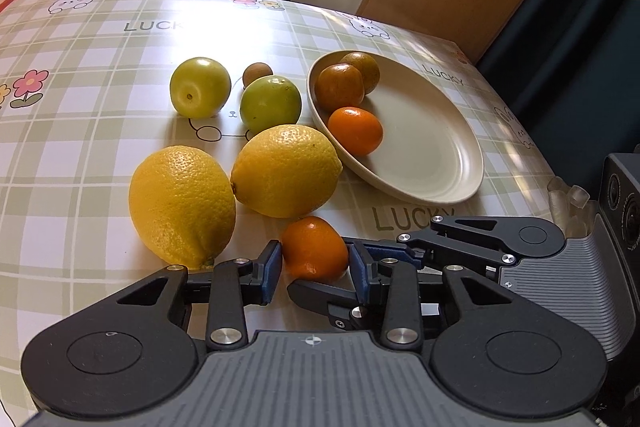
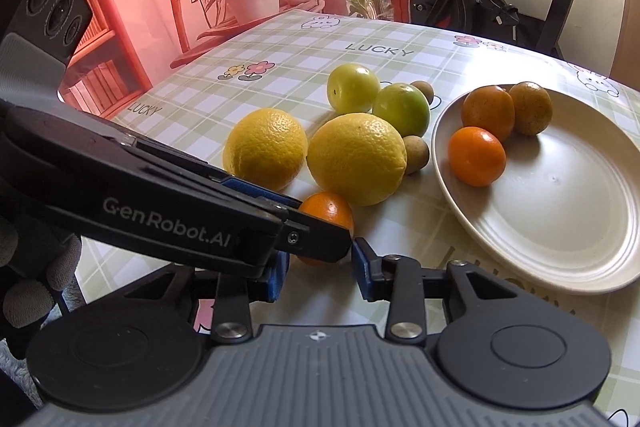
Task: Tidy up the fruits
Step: 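Close the left gripper around the small tangerine, then carry the tangerine onto the plate and open the left gripper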
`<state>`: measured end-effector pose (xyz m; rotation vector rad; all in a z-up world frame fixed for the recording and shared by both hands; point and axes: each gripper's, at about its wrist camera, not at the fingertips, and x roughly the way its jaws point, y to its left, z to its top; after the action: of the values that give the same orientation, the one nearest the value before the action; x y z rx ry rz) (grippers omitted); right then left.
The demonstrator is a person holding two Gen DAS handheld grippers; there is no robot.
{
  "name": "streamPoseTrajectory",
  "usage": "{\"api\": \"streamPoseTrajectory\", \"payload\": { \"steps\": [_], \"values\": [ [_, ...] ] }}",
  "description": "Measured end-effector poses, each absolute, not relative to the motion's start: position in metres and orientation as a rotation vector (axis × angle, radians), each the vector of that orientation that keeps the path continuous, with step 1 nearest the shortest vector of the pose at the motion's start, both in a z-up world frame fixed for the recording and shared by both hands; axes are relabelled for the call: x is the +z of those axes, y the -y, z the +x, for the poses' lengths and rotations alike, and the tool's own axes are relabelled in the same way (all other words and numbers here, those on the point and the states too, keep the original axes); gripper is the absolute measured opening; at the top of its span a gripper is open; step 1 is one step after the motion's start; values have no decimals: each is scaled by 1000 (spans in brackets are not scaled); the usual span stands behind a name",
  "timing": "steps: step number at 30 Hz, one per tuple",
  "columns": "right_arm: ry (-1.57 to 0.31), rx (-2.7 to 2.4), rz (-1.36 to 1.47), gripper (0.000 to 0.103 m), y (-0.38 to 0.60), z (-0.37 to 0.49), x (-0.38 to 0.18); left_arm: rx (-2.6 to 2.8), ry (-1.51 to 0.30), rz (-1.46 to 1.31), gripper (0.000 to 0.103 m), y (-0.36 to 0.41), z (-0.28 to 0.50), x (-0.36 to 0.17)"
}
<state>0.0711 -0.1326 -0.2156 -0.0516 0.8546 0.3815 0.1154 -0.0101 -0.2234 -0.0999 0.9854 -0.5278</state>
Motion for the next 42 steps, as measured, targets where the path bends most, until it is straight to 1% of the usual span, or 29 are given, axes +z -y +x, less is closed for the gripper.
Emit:
{"api": "streamPoseTrajectory", "payload": {
  "steps": [11,24,30,42],
  "values": [
    [-829,329,2,36,148,58,-211,-596,-949,-27,39,29,108,-210],
    [-735,228,50,36,182,61,-181,-642,-861,59,39,71,128,-179],
    [-728,204,36,36,192,72,-178,-647,-877,69,39,84,143,-182],
    [-758,163,94,36,203,83,-195,-640,-915,74,39,88,154,-197]
  ]
}}
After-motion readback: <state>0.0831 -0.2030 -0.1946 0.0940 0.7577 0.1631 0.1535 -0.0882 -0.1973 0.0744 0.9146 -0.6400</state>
